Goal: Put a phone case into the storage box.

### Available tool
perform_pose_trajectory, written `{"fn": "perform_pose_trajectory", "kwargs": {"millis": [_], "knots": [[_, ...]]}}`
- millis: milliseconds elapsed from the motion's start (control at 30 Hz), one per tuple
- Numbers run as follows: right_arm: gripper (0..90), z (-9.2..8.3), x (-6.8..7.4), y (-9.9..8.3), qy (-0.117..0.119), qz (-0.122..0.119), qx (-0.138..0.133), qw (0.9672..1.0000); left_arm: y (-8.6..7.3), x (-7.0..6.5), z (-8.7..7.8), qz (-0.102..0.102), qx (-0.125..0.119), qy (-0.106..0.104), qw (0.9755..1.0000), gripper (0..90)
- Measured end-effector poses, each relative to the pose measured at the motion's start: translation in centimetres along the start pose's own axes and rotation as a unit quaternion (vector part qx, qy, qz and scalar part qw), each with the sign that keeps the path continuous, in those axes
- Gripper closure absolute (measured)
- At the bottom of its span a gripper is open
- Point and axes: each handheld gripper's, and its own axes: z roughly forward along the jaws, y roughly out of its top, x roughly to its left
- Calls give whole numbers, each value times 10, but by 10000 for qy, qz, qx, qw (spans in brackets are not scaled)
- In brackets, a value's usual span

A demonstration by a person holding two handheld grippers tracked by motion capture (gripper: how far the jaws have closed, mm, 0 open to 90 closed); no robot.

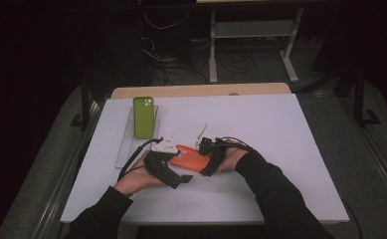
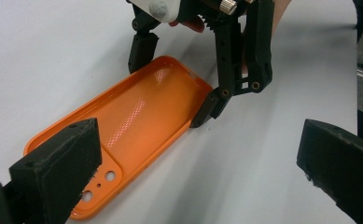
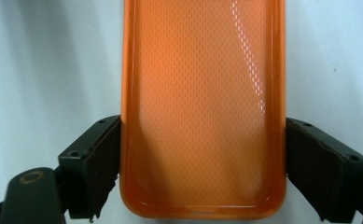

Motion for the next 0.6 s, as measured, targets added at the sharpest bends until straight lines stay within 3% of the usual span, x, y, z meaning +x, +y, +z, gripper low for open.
{"fn": "perform_pose_trajectory", "kwargs": {"millis": [600], "knots": [[154, -10, -8, -10, 58, 110, -193, 9997, 0, -3, 2, -44, -88, -19, 10000, 0]]}}
